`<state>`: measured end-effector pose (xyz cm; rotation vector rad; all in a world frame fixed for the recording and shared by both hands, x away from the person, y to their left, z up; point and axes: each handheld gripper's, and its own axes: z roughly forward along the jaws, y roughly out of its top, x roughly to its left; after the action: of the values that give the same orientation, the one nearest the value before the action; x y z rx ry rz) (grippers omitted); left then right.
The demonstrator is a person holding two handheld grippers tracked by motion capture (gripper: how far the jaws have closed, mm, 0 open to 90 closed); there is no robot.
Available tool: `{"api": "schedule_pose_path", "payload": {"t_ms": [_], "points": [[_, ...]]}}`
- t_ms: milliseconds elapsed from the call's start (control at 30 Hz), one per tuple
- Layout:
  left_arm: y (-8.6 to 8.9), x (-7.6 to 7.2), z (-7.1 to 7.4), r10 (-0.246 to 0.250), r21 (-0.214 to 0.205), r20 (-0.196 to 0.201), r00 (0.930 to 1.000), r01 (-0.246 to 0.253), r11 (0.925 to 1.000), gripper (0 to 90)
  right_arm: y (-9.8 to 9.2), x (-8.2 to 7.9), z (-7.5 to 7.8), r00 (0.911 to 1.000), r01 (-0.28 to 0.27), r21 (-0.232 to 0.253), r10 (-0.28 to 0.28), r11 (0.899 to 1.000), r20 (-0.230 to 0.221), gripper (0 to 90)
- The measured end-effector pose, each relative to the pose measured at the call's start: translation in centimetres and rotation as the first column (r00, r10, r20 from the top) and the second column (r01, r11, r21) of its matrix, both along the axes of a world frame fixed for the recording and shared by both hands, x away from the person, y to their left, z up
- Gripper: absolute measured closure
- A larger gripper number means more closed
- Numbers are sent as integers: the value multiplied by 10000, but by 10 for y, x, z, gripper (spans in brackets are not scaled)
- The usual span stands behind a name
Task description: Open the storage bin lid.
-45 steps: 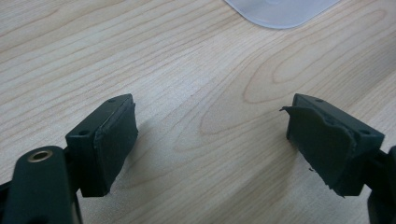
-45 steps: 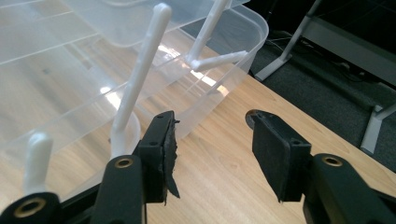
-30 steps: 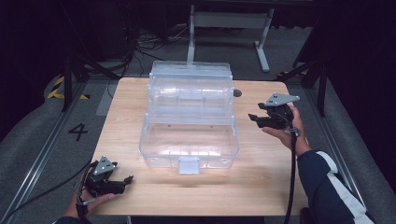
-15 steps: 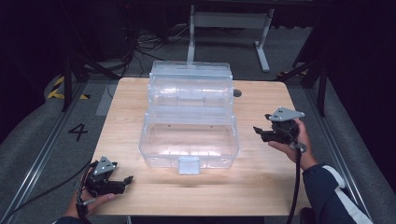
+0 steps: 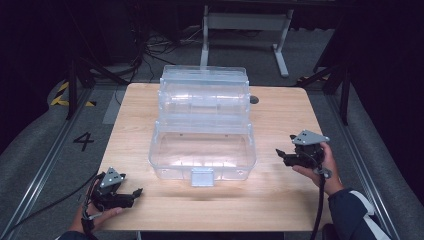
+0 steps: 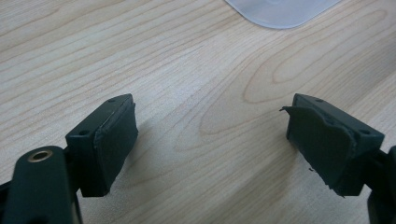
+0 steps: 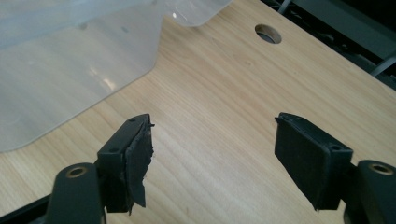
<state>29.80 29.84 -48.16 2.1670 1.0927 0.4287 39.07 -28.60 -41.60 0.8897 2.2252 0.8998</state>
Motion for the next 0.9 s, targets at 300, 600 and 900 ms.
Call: {"api": "schedule_pose_path", "payload": {"t_ms": [300, 600, 900], "points": [[0, 3, 0, -174, 85, -15, 9998, 174, 9998, 153, -17, -24, -23, 9987, 162, 157, -154, 9997, -482, 256], [0, 5, -1, -325, -83, -114, 9994, 324, 9994, 147, -33, -43, -45, 9940, 367, 544, -309, 9978, -1045, 230], [0, 5, -1, -318, -80, -102, 9994, 317, 9995, 147, -50, -56, -67, 9807, 639, 1283, -385, 9897, -1918, 217]]}}
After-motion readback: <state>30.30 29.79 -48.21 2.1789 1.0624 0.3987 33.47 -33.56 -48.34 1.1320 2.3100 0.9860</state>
